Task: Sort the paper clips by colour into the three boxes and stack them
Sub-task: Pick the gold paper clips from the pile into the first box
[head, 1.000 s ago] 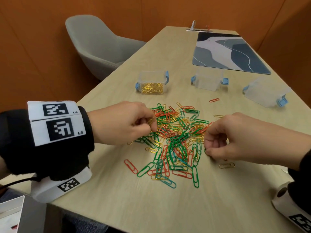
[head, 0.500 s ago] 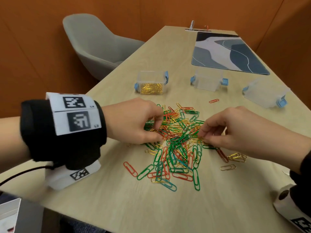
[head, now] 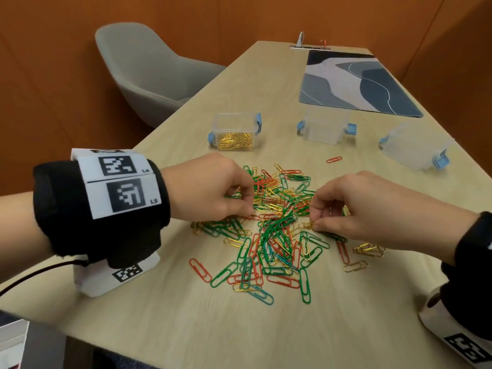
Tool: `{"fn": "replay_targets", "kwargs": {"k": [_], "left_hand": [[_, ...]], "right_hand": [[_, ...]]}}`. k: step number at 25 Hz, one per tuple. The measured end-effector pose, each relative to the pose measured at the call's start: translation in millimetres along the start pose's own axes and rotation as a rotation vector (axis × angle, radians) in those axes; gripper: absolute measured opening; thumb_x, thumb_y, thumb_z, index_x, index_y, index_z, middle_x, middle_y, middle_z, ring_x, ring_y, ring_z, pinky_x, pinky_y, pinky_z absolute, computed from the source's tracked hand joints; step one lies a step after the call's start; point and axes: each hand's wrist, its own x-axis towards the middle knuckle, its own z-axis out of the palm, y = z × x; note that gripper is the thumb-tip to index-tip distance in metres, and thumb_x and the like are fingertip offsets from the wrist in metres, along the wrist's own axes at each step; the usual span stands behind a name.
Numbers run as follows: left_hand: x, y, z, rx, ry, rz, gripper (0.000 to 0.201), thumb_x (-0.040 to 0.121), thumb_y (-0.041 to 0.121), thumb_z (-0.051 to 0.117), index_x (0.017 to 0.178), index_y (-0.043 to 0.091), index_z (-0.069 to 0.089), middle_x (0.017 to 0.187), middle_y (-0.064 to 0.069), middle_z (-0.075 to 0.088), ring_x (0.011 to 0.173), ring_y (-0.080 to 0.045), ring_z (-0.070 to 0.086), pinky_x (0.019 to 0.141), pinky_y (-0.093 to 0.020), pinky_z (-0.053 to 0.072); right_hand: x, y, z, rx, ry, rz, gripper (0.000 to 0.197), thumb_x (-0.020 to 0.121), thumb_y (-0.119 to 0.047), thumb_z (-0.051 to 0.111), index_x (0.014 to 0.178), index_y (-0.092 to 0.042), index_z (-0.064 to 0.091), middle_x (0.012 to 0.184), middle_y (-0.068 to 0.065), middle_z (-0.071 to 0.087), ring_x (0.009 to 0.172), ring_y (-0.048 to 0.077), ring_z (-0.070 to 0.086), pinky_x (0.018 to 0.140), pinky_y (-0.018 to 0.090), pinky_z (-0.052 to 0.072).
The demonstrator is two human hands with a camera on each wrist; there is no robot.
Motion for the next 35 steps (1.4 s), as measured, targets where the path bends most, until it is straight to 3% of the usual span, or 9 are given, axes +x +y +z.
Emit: {"fn": "replay_targets", "kwargs": {"k": [6,10,14,19,24,27,29,33,35], "left_hand": [[-0.3,2.4,-1.5,-0.160,0.045,-0.013,0.007,0.081,0.028,0.068,0.079,0.022,0.071,0.040,0.015,0.049,0.045,-0.002,0.044,0.048,-0.009,0.032],[0.2,2.0,-6.6,-0.274,0.049,-0.106,0.013,0.078,0.031,0.071,0.085,0.021,0.076,0.065,-0.006,0.068,0.056,-0.016,0.050,0.065,-0.030,0.047],[-1.7,5.3,-14.2,-0.630,-0.196,-0.360,0.016,0.086,0.026,0.060,0.078,0.016,0.070,0.056,0.000,0.043,0.044,-0.006,0.031,0.038,-0.014,0.027],[4.8,12.2,-10.5,-1.091,-0.295,-0.473,0.026,0.095,0.017,0.042,0.072,0.011,0.053,0.063,0.001,0.043,0.052,-0.007,0.039,0.037,-0.013,0.031],[4.8,23.0,-6.1,-1.042,-0.275,-0.441,0.029,0.094,0.016,0.048,0.067,0.012,0.058,0.056,0.002,0.050,0.044,-0.004,0.044,0.039,-0.011,0.034],[3.7,16.6,-8.7,-0.704,-0.117,-0.430,0.022,0.088,0.021,0.060,0.071,0.013,0.072,0.044,0.008,0.038,0.038,-0.003,0.032,0.039,-0.013,0.027],[5.2,15.7,-8.4,-0.686,-0.080,-0.418,0.027,0.092,0.026,0.055,0.080,0.010,0.072,0.048,0.008,0.038,0.041,-0.004,0.032,0.039,-0.014,0.028],[10.7,32.5,-2.3,-1.168,-0.341,-0.450,0.034,0.099,0.026,0.037,0.083,0.006,0.060,0.065,-0.004,0.057,0.050,-0.009,0.051,0.040,-0.013,0.042],[14.3,39.7,-0.3,-1.251,-0.439,-0.440,0.035,0.098,0.027,0.035,0.083,0.006,0.059,0.065,-0.005,0.058,0.049,-0.010,0.054,0.040,-0.014,0.044]], "right_hand": [[0.2,-1.8,-2.5,0.115,0.066,-0.034,0.013,0.080,-0.018,0.069,0.074,-0.030,0.065,0.071,-0.011,0.067,0.074,-0.002,0.058,0.067,0.007,0.044],[-1.1,-3.6,-2.8,0.152,0.145,-0.063,0.008,0.084,-0.024,0.065,0.084,-0.028,0.072,0.064,-0.017,0.062,0.074,-0.009,0.055,0.058,0.000,0.038],[-2.8,-7.5,-2.5,0.181,0.173,-0.140,0.008,0.083,-0.027,0.065,0.083,-0.027,0.073,0.066,-0.017,0.062,0.070,-0.012,0.054,0.059,0.001,0.036],[-6.1,-10.8,-3.2,0.318,0.244,-0.256,0.007,0.079,-0.029,0.065,0.076,-0.033,0.069,0.068,-0.013,0.066,0.062,0.005,0.057,0.059,0.017,0.045],[-5.9,-9.9,-2.7,0.355,0.284,-0.320,0.008,0.080,-0.027,0.066,0.077,-0.033,0.069,0.072,-0.013,0.066,0.059,0.015,0.056,0.061,0.031,0.047],[-3.7,-7.5,-1.7,0.357,0.281,-0.326,0.005,0.079,-0.029,0.066,0.078,-0.033,0.070,0.074,-0.013,0.067,0.061,0.017,0.057,0.062,0.029,0.047],[-3.7,-7.8,-1.6,0.369,0.296,-0.362,0.004,0.079,-0.028,0.068,0.081,-0.029,0.072,0.073,-0.010,0.069,0.063,0.011,0.059,0.063,0.024,0.048],[-6.2,-18.9,-0.5,0.424,0.324,-0.500,0.010,0.079,-0.024,0.068,0.084,-0.019,0.074,0.072,-0.008,0.071,0.065,0.004,0.065,0.065,0.010,0.047],[-7.6,-20.0,-0.6,0.407,0.317,-0.479,0.012,0.081,-0.026,0.067,0.084,-0.017,0.074,0.069,-0.007,0.070,0.063,0.002,0.064,0.063,0.008,0.046]]}}
